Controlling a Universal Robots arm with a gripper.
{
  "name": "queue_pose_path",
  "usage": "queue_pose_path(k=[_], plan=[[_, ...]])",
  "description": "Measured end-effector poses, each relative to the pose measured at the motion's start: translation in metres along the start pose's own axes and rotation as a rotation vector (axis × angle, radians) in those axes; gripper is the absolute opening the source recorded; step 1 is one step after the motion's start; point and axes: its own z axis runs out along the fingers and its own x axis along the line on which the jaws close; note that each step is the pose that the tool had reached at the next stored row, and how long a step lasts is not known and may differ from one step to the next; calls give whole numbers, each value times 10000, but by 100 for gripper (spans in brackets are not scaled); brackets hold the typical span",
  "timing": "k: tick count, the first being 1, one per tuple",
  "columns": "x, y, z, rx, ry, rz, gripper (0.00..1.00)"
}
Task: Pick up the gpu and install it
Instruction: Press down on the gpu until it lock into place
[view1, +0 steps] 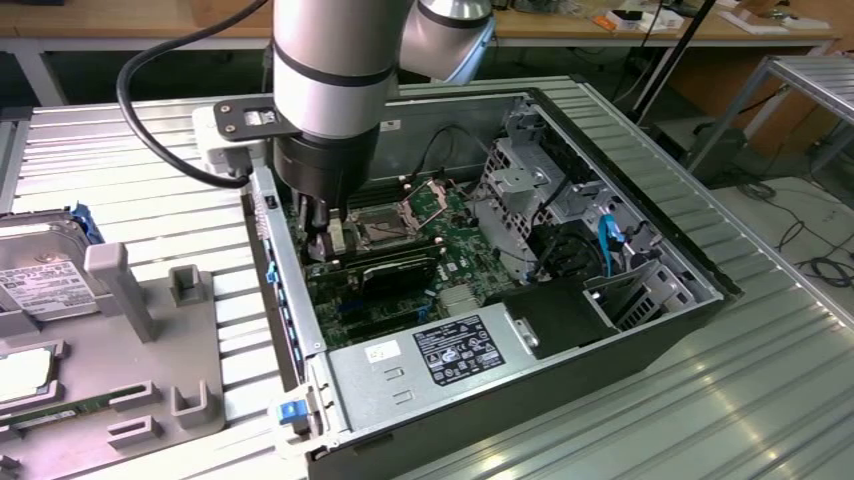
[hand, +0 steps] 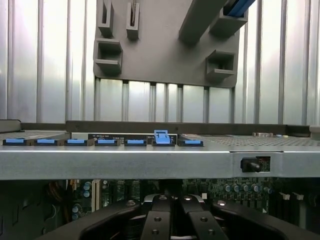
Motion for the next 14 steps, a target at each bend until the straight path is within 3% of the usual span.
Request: queue_pose_path(k=[4,8,9,12,14], plan=[[0,0,1,-89,-5,6,11],[-2,-1,3,-100,-7,6,11],[-3,0,2,-123,-7,9,11],[-4,-3,-3,-273,-12,23,11],[-4,-2,-4,-303,-11,29,11]])
